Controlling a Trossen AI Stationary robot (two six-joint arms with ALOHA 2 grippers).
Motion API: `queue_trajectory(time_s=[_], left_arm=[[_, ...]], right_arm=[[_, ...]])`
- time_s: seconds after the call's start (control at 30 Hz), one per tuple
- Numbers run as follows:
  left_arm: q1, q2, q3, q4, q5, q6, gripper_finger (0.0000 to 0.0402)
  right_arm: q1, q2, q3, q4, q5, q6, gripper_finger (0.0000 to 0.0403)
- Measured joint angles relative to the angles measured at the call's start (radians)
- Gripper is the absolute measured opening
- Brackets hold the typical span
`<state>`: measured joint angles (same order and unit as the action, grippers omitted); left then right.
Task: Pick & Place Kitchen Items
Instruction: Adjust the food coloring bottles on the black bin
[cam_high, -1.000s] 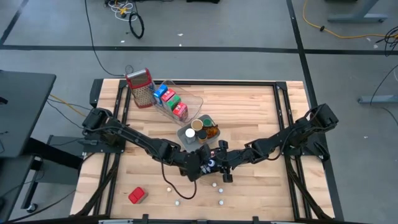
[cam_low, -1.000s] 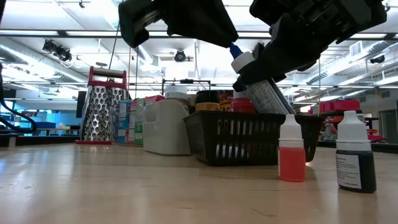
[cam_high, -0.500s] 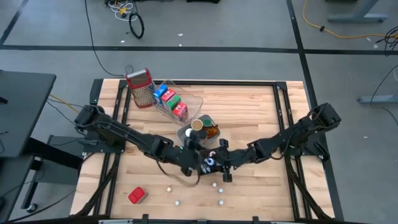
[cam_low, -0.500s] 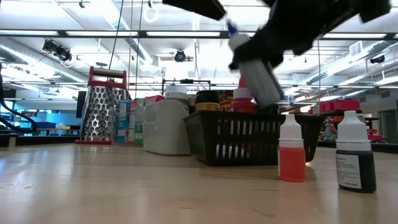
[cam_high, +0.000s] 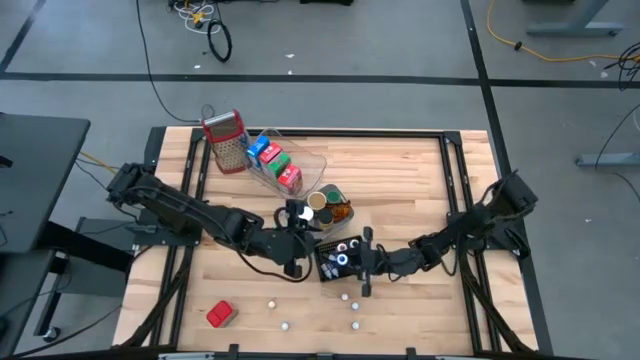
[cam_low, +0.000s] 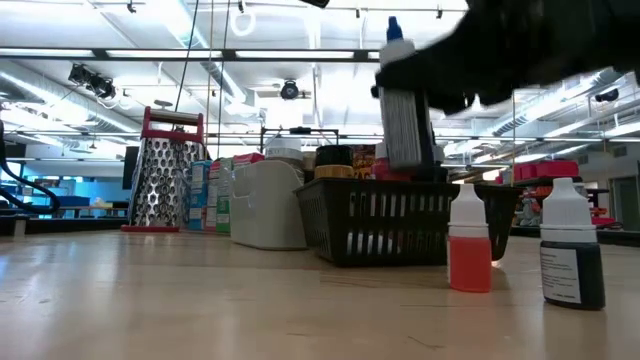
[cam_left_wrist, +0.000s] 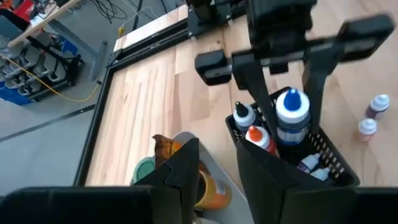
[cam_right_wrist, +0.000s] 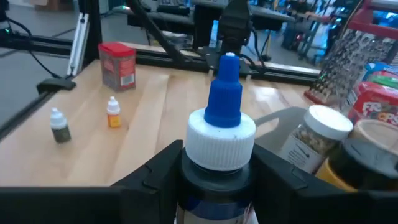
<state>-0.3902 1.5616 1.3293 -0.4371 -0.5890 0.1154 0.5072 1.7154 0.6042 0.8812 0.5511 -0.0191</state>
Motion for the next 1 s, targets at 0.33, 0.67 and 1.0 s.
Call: queue_trajectory(time_s=[0.33, 0.67, 1.0], left_arm=[[-0.003, 0.007, -0.001, 0.002, 0.004, -0.033, 0.0114], [-0.003, 0.007, -0.001, 0.001, 0.003, -0.037, 0.0114], [-0.003, 0.007, -0.001, 0.001, 0.005, -0.037, 0.0115]], right_arm=[[-0.006, 0.124, -0.01, 0.09, 0.035, 0.038, 0.016], [-0.024, 0.161, -0.01, 0.11, -0.058, 0.064, 0.016], [-0.045, 0.26, -0.01, 0.229, -0.115, 0.128, 0.0164]])
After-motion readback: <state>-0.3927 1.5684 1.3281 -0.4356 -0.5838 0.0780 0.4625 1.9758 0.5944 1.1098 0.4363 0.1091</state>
